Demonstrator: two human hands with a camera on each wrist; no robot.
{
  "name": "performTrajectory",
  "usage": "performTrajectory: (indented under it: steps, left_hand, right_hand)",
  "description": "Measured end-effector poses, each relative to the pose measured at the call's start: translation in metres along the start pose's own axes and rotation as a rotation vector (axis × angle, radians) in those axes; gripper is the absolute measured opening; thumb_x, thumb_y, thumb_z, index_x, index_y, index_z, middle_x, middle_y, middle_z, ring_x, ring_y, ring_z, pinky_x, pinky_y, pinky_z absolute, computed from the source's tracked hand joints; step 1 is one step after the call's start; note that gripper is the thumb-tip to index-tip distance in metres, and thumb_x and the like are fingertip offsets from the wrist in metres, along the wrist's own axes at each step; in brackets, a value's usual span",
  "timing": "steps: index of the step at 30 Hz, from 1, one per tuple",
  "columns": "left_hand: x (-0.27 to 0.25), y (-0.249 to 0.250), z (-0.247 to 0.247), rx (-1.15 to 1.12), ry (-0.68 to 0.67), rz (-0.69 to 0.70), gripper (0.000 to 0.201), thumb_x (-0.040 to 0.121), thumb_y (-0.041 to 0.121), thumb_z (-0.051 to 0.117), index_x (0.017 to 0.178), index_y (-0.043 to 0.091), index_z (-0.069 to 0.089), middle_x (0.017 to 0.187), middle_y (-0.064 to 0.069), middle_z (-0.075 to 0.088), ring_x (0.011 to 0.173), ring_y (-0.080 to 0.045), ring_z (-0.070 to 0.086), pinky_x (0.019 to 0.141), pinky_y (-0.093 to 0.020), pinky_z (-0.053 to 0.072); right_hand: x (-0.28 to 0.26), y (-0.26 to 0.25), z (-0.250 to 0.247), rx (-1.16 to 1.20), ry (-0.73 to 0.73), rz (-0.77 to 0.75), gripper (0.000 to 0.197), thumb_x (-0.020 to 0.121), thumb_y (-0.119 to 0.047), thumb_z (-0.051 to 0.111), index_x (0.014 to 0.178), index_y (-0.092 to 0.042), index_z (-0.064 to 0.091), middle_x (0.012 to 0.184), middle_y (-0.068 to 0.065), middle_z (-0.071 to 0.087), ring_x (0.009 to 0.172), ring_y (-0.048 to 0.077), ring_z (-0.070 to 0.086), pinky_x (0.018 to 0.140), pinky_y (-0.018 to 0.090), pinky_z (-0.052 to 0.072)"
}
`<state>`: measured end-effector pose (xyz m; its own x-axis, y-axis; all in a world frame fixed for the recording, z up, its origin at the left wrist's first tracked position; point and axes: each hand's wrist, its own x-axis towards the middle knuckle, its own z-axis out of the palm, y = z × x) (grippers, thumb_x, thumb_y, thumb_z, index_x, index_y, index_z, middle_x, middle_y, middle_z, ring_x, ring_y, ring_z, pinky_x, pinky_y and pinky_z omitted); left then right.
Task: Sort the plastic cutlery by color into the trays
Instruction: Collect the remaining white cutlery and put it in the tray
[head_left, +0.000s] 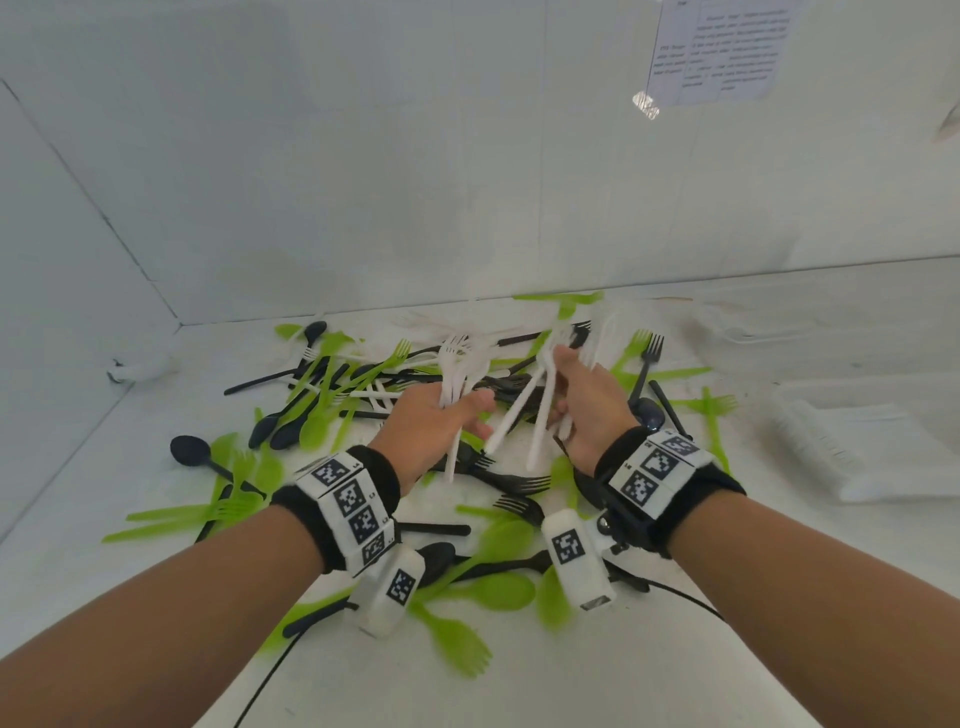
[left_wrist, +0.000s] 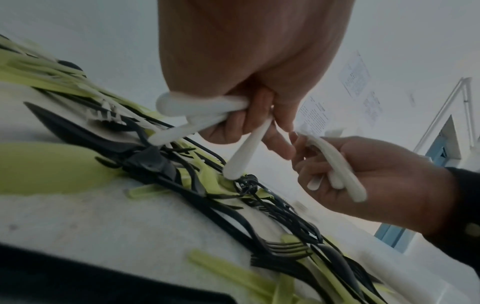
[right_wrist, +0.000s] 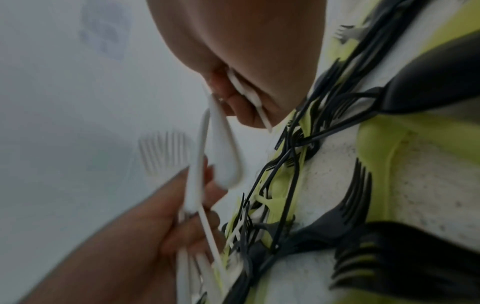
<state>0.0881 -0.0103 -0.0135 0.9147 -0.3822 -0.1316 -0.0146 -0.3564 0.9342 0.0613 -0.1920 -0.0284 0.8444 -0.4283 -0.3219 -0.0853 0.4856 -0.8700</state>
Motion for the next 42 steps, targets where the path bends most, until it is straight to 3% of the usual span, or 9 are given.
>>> performTrajectory:
  steps: [2,6,12,20,23,27,30,35,42]
  left_hand:
    - [0.001,0.005,0.004,0.015,-0.049,0.010,0.027,0.098,0.040,0.064,0.095,0.017,0.078,0.084,0.000,0.079,0.084,-0.001,0.071,0.087,-0.029,0.050]
    - [0.002,0.014,0.010,0.039,-0.073,0.059,0.027,0.102,0.030,0.059,0.093,0.012,0.077,0.079,-0.009,0.077,0.064,-0.005,0.066,0.061,-0.018,0.046]
    - [0.010,0.010,0.008,0.041,-0.014,-0.007,0.027,0.095,0.039,0.068,0.095,0.013,0.076,0.076,-0.004,0.077,0.075,-0.011,0.071,0.076,-0.030,0.049]
    - [0.015,0.013,0.017,0.126,-0.056,0.064,0.023,0.097,0.028,0.067,0.086,0.011,0.078,0.080,-0.003,0.078,0.076,-0.013,0.074,0.076,-0.028,0.055]
    - [0.016,0.015,0.015,0.156,-0.108,0.073,0.023,0.097,0.033,0.068,0.090,0.014,0.079,0.084,-0.005,0.077,0.081,-0.015,0.073,0.083,-0.031,0.058]
    - [0.013,0.017,0.018,0.082,-0.102,-0.004,0.024,0.095,0.033,0.067,0.116,0.021,0.064,0.100,0.001,0.067,0.078,-0.013,0.060,0.066,-0.026,0.049]
    - [0.016,0.015,0.016,-0.077,-0.033,-0.111,0.018,0.098,0.022,0.050,0.114,0.012,0.051,0.099,-0.007,0.046,0.064,-0.015,0.036,0.058,-0.030,0.030]
    - [0.023,0.018,0.034,-0.069,-0.052,-0.091,0.019,0.106,0.022,0.047,0.117,0.014,0.059,0.099,-0.004,0.062,0.061,-0.010,0.044,0.059,-0.022,0.041]
    - [0.027,0.043,0.084,-0.237,-0.288,-0.039,0.026,0.107,0.009,0.043,0.115,0.001,0.067,0.090,-0.013,0.072,0.072,-0.017,0.068,0.063,-0.024,0.054]
  right_hand:
    - [-0.005,0.003,0.007,-0.130,-0.083,-0.059,0.026,0.104,-0.031,0.055,0.089,-0.011,0.062,0.066,0.003,0.048,0.051,0.015,0.043,0.048,0.028,0.037]
    - [-0.014,0.015,0.019,-0.199,-0.277,-0.104,0.040,0.105,-0.030,0.055,0.103,0.009,0.065,0.084,0.031,0.059,0.074,0.034,0.051,0.058,0.037,0.038]
    - [-0.013,0.010,0.010,-0.067,-0.117,-0.088,0.022,0.105,-0.025,0.057,0.090,-0.010,0.063,0.062,0.002,0.051,0.046,0.011,0.047,0.042,0.023,0.038]
    - [-0.018,0.011,0.011,-0.037,-0.339,-0.013,0.018,0.105,-0.017,0.054,0.097,-0.004,0.064,0.069,0.007,0.065,0.051,0.012,0.059,0.050,0.027,0.053]
    - [-0.015,0.010,0.009,-0.036,-0.316,-0.006,0.017,0.105,-0.017,0.054,0.098,-0.005,0.063,0.078,0.013,0.065,0.054,0.014,0.056,0.044,0.023,0.045]
    - [0.000,0.003,0.000,0.008,-0.106,0.043,0.022,0.106,-0.024,0.053,0.096,-0.007,0.063,0.084,0.012,0.062,0.050,0.012,0.046,0.038,0.022,0.034]
    - [0.010,-0.004,-0.014,0.020,0.052,0.040,0.022,0.106,-0.027,0.053,0.093,-0.012,0.063,0.079,0.006,0.065,0.051,0.013,0.040,0.039,0.024,0.034]
    - [-0.001,-0.009,-0.025,-0.068,-0.001,-0.003,0.024,0.107,-0.028,0.051,0.101,-0.008,0.064,0.054,-0.009,0.061,0.040,0.009,0.044,0.046,0.028,0.035]
    - [-0.018,-0.014,-0.037,-0.028,-0.047,-0.071,0.037,0.108,-0.025,0.049,0.109,0.007,0.066,0.080,0.024,0.063,0.056,0.028,0.058,0.045,0.030,0.048]
